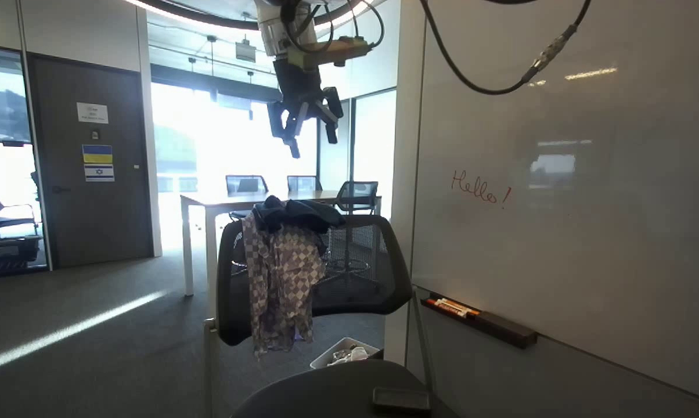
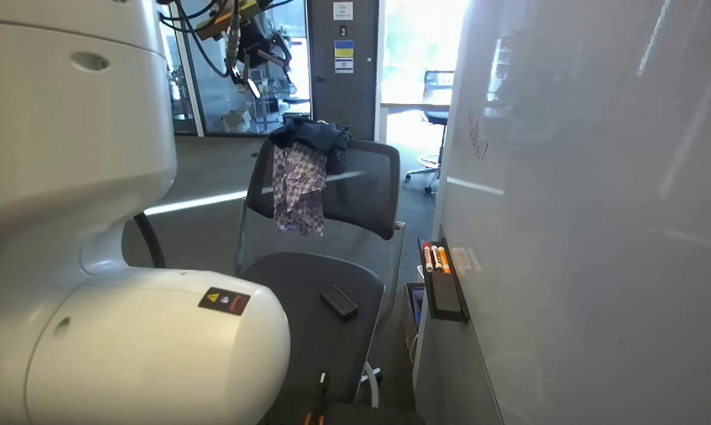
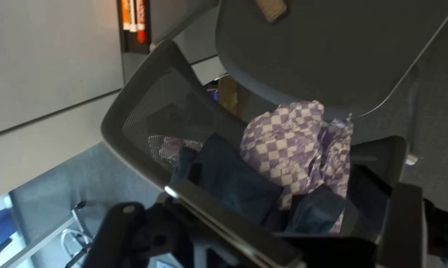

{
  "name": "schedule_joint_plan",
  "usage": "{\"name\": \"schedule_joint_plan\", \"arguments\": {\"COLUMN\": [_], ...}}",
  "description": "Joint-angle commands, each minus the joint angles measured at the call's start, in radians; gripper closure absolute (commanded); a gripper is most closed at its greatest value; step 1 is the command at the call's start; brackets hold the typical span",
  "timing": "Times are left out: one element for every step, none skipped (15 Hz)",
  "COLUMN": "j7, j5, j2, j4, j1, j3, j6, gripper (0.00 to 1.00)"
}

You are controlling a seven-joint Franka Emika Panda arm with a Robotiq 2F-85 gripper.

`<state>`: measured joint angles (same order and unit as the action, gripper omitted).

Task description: Pick up the pieces of cloth on the seat and put them on the backrest of the chair

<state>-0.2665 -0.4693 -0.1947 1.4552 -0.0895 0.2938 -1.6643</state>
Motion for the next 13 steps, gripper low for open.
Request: {"name": "schedule_joint_plan", "arguments": {"j7": [0.001,-0.037,-0.057,-0.018,-0.028,-0.034,-0.039,-0.041,-0.043,-0.044,-0.045,-0.045,-0.046], "j5": [0.191,0.199,0.216,0.175,0.188,0.191,0.193,0.195,0.196,0.197,0.197,0.197,0.197], "j2": [0.178,0.207,0.236,0.134,0.160,0.180,0.192,0.200,0.203,0.204,0.204,0.204,0.204], "j4": [0.242,0.293,0.345,0.196,0.243,0.276,0.295,0.307,0.312,0.314,0.314,0.315,0.315], "j1": [-0.002,-0.005,-0.008,-0.027,-0.024,-0.021,-0.020,-0.019,-0.020,-0.020,-0.020,-0.020,-0.020], "j3": [-0.061,-0.071,-0.083,-0.081,-0.087,-0.090,-0.092,-0.093,-0.092,-0.092,-0.092,-0.092,-0.092], "j6": [-0.091,-0.123,-0.160,-0.068,-0.093,-0.110,-0.118,-0.124,-0.126,-0.126,-0.127,-0.127,-0.127], "gripper": [0.00,0.00,0.00,0.00,0.00,0.00,0.00,0.00,0.00,0.00,0.00,0.00,0.00]}}
